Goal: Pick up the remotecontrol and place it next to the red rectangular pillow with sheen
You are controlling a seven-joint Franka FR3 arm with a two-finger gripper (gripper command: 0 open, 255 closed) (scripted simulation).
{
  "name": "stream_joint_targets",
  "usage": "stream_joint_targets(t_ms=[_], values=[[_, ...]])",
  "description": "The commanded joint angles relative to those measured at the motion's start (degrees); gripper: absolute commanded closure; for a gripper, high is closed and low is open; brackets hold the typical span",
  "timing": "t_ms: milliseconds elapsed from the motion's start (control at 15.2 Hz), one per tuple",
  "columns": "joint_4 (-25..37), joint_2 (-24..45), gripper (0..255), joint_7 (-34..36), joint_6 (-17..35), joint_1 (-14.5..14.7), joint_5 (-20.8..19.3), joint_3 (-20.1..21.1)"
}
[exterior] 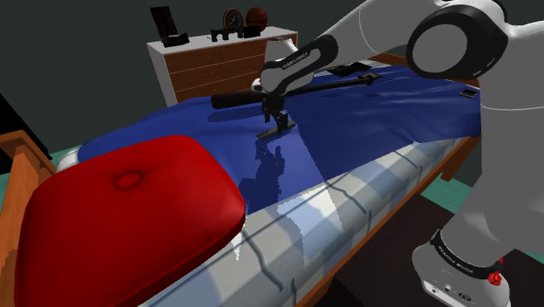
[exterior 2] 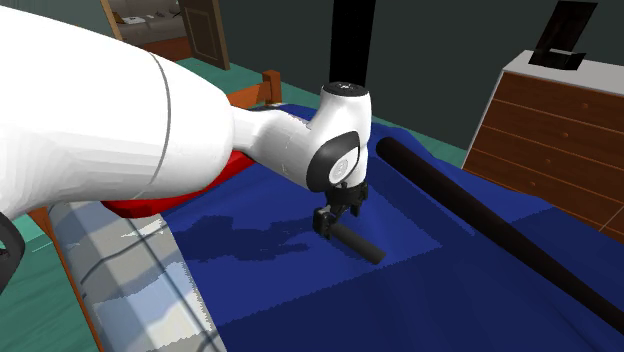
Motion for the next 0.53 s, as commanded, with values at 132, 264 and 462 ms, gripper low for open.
stream_joint_targets(t_ms=[132, 264, 462], values=[[-0.58, 1.03, 0, -0.08, 1.63, -0.02, 0.16, 0.11], [-0.58, 1.03, 0, -0.08, 1.63, -0.02, 0.16, 0.11], [-0.58, 1.03, 0, -0.08, 1.63, -0.02, 0.16, 0.11]])
